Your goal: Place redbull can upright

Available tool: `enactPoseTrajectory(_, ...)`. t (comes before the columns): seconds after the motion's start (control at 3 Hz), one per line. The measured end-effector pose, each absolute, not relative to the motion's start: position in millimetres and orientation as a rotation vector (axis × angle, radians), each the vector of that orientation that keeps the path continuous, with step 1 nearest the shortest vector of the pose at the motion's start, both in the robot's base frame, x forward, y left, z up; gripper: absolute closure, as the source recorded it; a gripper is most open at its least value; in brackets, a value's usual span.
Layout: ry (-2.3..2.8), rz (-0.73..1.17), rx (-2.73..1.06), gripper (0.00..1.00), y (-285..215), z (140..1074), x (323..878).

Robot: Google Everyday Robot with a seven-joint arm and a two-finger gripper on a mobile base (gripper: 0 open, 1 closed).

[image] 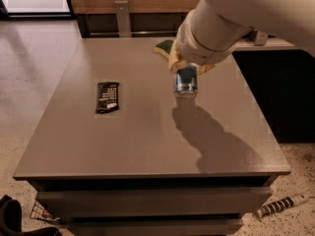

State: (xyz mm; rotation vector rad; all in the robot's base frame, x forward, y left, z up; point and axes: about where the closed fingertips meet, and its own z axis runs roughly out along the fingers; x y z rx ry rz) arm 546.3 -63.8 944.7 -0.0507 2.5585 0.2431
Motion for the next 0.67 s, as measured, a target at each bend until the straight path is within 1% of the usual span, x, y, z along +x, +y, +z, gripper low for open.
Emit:
enactPoseTrajectory(0.33,2.405,0.326,-0.119,1.00,-88,969,536)
enactPoseTrajectory(0.67,2.264,0.423,-0.122,1.00,-108,988,539)
